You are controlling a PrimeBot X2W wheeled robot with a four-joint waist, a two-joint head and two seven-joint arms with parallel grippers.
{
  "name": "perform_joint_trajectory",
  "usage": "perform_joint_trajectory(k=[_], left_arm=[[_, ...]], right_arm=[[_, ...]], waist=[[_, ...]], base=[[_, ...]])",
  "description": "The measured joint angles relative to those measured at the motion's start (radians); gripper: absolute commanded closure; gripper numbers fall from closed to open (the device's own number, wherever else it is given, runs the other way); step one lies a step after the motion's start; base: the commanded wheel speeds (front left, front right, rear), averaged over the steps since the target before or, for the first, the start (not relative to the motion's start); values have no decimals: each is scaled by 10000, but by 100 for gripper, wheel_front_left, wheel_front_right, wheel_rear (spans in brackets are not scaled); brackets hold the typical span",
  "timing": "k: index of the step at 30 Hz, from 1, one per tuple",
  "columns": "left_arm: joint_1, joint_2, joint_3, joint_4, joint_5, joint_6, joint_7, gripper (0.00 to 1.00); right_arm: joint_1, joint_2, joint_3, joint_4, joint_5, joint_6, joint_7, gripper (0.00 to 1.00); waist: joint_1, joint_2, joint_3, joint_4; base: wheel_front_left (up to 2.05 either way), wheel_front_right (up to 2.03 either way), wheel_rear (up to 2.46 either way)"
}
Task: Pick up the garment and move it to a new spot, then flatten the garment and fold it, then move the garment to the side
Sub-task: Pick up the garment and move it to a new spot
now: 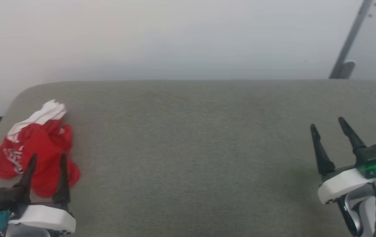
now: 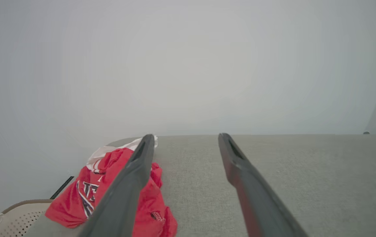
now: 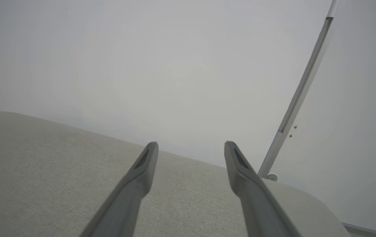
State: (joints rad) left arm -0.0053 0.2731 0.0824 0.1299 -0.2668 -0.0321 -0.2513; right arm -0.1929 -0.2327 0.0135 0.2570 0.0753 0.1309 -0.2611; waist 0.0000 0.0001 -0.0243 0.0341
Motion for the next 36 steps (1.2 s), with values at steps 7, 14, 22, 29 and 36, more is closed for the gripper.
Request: perform_joint_trajectory(k=[7, 14, 22, 29, 36], left_arm=[[220, 86, 359, -188, -274, 291, 265, 0], [475, 224, 566, -453, -391, 512, 654, 0], [680, 355, 669, -721, -462, 631, 930, 0], [844, 370, 725, -888, -568, 729, 1066, 0], [893, 299, 694, -1014, -759, 811, 1181, 0]], right_arm=[[31, 27, 391, 107, 44, 0, 0, 0], [22, 46, 815, 334, 138, 4, 0, 0], [-151, 186, 1289, 424, 213, 6, 0, 0], [-198, 270, 1453, 493, 291, 6, 0, 0], [-221, 299, 1448, 518, 307, 6, 0, 0]], waist=[[0, 0, -217, 871], [0, 0, -439, 1900], [0, 0, -652, 2968], [0, 0, -737, 3649], [0, 0, -652, 3987]], base=[[0, 0, 0], [0, 0, 0], [0, 0, 0], [0, 0, 0], [0, 0, 0]])
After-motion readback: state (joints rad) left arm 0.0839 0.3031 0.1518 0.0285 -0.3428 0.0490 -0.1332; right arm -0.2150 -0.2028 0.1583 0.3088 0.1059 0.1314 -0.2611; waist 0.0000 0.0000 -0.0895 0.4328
